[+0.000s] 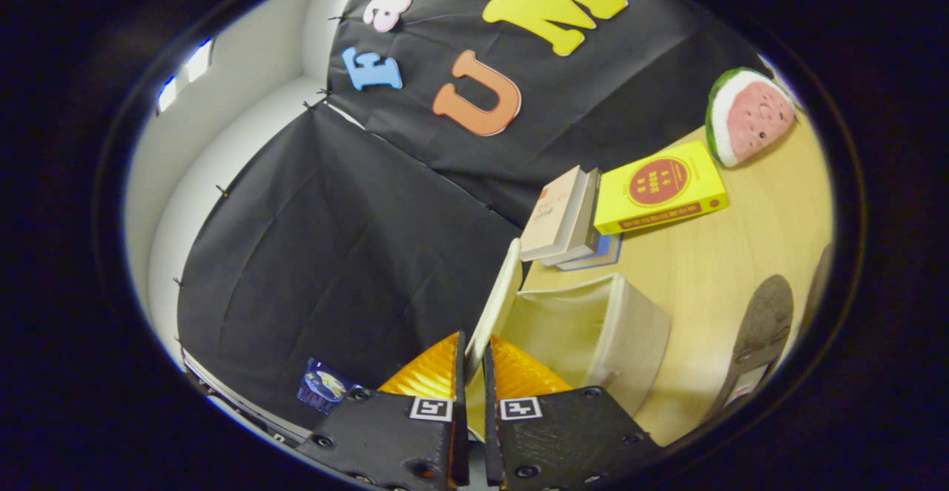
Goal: Open the storage box then place both shoes into the box .Put the left shoe in first, then the right shoe, with the right side of both shoes facing outward in a uniform manner.
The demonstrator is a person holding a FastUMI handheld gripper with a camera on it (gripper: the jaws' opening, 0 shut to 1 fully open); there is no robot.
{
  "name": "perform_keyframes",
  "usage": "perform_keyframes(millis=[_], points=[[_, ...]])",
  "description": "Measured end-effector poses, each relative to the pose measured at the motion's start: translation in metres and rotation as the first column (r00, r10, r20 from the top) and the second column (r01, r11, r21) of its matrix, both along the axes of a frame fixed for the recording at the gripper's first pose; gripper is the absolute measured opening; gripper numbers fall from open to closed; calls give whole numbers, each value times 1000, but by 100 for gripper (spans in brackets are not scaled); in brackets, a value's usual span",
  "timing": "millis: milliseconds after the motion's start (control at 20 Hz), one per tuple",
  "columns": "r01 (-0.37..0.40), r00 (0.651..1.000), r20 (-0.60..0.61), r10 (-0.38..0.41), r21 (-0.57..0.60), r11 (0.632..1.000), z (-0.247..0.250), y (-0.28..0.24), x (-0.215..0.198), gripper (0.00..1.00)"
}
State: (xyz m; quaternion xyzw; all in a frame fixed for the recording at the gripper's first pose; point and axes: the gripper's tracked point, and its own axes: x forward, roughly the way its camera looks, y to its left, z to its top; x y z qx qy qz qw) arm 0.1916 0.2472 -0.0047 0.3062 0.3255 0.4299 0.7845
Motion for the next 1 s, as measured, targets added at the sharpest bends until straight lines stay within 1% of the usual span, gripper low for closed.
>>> perform_keyframes(millis=[200,450,600,750,800,850,900,950,1000], points=[[-3,1000,29,3,-12,1000,32,40,-7,9],[-5,999,47,6,-20,1000,56,92,-13,9],[-17,999,45,19,-30,999,62,133,-15,12],[-25,998,50,28,-52,998,62,175,-19,12],[-33,998,49,36,-59,998,60,191,-21,14],[-36,998,57,40,-78,996,55,205,-22,14],[-41,997,63,47,-95,995,52,218,-21,18],[-42,997,61,50,-118,992,47,231,-21,18],[-59,995,67,68,-138,989,45,243,-25,26]])
